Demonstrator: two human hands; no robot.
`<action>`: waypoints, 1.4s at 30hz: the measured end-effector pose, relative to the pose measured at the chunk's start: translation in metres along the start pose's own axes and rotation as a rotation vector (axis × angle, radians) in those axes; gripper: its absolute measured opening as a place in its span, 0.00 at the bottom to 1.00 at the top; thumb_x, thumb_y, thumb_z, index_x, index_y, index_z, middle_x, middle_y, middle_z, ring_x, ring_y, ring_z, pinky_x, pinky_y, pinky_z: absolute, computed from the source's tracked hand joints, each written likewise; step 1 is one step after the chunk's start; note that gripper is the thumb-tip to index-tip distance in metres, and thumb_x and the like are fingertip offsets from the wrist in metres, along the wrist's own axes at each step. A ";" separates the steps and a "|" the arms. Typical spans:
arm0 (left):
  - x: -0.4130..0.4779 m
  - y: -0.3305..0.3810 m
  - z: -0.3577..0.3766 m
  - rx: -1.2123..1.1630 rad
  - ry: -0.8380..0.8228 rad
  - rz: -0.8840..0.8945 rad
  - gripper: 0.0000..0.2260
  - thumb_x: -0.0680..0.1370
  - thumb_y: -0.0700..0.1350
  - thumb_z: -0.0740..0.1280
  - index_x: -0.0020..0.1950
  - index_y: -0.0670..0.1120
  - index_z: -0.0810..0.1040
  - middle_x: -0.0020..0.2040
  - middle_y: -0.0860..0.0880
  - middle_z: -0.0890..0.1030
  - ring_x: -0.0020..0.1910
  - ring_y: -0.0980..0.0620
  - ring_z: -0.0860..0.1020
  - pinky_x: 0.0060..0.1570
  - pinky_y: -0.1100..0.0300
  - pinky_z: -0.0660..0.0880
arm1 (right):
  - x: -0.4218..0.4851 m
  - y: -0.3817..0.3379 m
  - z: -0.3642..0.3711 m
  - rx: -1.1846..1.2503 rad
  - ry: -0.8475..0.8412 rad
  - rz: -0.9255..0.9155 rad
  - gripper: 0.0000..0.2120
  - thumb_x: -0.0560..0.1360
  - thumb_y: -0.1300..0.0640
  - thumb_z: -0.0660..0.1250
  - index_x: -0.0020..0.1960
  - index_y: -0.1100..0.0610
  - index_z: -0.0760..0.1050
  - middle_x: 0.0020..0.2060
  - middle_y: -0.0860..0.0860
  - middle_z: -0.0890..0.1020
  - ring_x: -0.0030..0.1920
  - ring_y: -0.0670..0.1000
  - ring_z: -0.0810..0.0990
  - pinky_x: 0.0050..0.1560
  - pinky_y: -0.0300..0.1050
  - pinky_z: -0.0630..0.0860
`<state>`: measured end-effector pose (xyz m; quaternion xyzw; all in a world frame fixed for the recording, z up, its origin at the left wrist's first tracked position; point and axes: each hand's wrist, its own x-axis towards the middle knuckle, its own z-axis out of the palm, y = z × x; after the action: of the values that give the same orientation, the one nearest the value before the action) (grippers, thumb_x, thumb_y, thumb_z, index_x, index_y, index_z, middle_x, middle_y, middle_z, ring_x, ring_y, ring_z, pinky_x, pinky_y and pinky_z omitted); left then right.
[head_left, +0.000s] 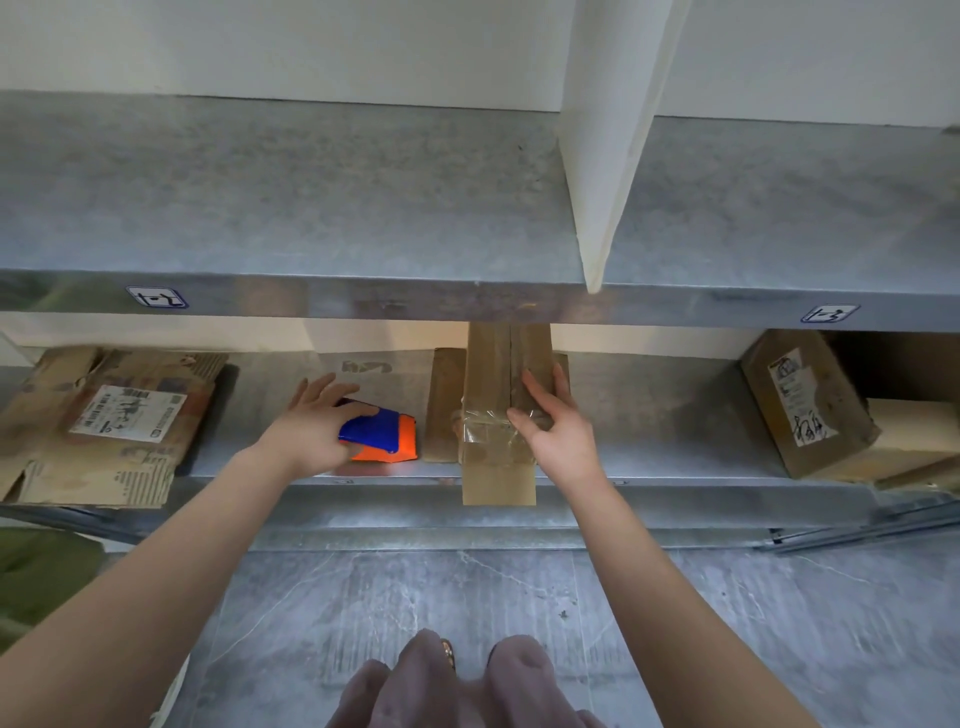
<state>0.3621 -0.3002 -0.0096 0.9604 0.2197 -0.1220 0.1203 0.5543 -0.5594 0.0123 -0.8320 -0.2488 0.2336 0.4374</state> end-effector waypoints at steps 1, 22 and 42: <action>-0.002 0.008 -0.003 0.012 -0.010 0.002 0.29 0.71 0.63 0.58 0.71 0.57 0.70 0.76 0.50 0.62 0.77 0.44 0.51 0.75 0.47 0.44 | 0.000 0.000 0.000 -0.008 0.000 -0.007 0.25 0.76 0.50 0.69 0.72 0.43 0.69 0.78 0.44 0.54 0.74 0.47 0.63 0.65 0.32 0.61; -0.016 0.157 0.015 -0.220 0.436 0.140 0.23 0.81 0.51 0.59 0.76 0.46 0.63 0.76 0.49 0.62 0.74 0.47 0.60 0.71 0.53 0.61 | -0.034 0.035 -0.014 -0.338 -0.046 -0.383 0.23 0.81 0.47 0.58 0.76 0.40 0.61 0.78 0.40 0.54 0.67 0.47 0.73 0.62 0.48 0.76; 0.002 0.166 -0.003 -0.596 0.278 -0.198 0.20 0.75 0.57 0.70 0.58 0.44 0.77 0.51 0.48 0.83 0.52 0.49 0.80 0.50 0.57 0.76 | -0.009 0.035 -0.032 -0.098 0.093 -0.154 0.26 0.71 0.53 0.76 0.67 0.44 0.75 0.62 0.47 0.80 0.57 0.45 0.80 0.61 0.43 0.76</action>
<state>0.4394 -0.4438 0.0223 0.8645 0.3520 0.0686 0.3521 0.5739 -0.6016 0.0004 -0.8410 -0.3024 0.1478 0.4237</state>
